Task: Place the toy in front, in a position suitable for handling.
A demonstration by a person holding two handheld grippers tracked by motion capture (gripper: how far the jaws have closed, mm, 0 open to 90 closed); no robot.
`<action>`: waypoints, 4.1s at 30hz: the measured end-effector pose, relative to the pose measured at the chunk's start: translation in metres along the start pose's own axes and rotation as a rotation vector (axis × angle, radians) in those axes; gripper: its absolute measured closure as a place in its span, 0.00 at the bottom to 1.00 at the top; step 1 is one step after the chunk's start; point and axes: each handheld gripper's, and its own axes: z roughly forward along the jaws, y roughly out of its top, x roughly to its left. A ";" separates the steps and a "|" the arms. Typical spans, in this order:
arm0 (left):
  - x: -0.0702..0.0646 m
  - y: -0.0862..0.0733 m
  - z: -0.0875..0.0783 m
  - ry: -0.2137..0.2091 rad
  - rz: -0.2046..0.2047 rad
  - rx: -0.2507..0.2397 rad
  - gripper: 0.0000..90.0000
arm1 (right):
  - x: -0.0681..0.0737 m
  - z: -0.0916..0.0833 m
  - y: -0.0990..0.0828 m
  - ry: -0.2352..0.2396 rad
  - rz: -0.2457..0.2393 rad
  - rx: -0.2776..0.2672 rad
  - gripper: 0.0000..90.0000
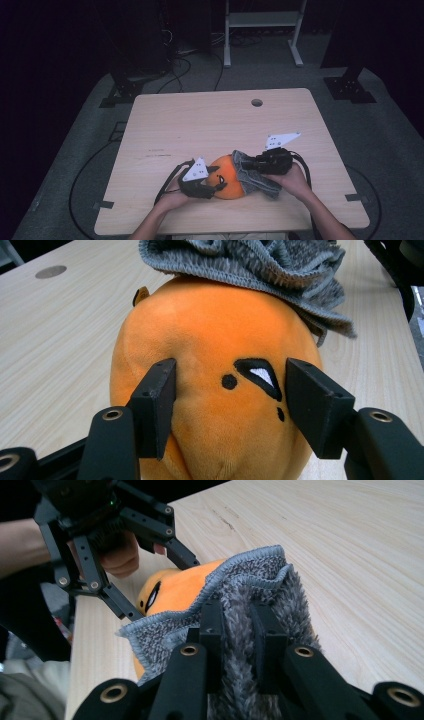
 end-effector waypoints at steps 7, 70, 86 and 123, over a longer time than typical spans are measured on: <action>0.006 0.000 0.001 0.005 -0.051 -0.019 0.39 | -0.013 -0.013 -0.030 -0.077 0.098 0.020 0.87; 0.024 0.008 0.012 -0.037 -0.242 -0.073 0.30 | 0.014 -0.020 -0.031 -0.188 -0.026 0.001 0.86; 0.001 0.012 0.009 -0.013 0.032 -0.024 0.45 | 0.024 -0.021 -0.016 -0.146 -0.102 0.009 0.87; 0.007 0.018 0.015 -0.084 -0.176 -0.061 0.28 | 0.011 -0.037 -0.026 -0.133 -0.046 0.051 0.87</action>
